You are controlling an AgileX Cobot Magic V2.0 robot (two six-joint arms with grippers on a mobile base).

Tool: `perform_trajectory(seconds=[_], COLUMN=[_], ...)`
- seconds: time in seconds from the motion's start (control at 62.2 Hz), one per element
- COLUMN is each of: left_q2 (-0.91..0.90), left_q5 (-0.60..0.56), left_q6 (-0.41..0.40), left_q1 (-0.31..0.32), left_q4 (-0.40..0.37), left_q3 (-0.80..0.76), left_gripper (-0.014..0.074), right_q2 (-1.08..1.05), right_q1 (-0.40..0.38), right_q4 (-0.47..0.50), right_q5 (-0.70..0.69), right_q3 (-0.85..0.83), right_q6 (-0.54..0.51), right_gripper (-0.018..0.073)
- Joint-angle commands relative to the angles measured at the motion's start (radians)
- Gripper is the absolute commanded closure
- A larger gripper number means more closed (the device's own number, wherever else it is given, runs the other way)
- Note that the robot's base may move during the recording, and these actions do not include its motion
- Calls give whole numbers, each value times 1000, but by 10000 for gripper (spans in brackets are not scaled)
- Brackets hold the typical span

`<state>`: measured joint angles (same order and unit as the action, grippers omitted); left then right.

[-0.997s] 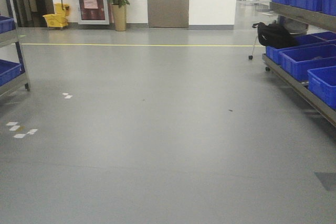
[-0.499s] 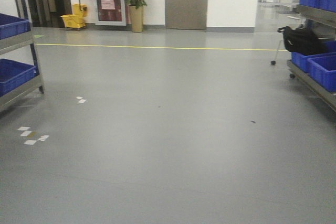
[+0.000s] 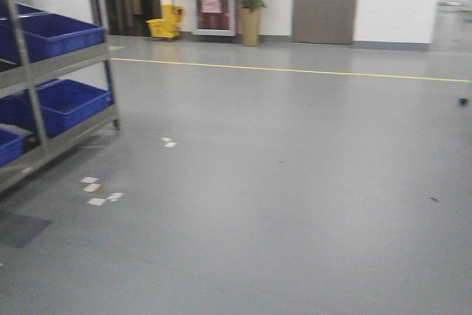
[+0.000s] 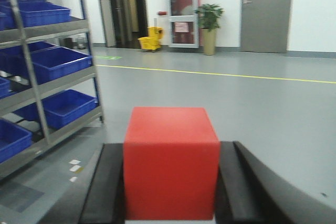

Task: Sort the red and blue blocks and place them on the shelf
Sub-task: 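Drive along the aisle and turn toward the bin shelf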

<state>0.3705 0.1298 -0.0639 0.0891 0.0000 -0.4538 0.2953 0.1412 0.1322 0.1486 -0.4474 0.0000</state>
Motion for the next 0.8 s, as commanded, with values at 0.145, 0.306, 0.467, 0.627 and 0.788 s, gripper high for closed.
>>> perform_trajectory(seconds=[0.145,0.306,0.467,0.627,0.788], left_q2=[5,5,5,5,5], left_q5=[-90,-90,-90,-90,-90], left_q6=[-3,-3,-3,-3,-3], left_q1=[0,0,0,0,0], left_q4=[0,0,0,0,0], left_q3=[-29,-29,-29,-29,-29], left_gripper=[463,463,463,463,463], right_q2=[8,8,8,8,8], right_q1=[-4,-4,-4,-4,-4], right_q4=[1,1,1,1,1], right_q5=[-91,-91,-91,-91,-91], right_q3=[-25,-25,-25,-25,-25], right_q6=[-10,-10,-10,-10,-10], right_gripper=[511,511,511,511,511])
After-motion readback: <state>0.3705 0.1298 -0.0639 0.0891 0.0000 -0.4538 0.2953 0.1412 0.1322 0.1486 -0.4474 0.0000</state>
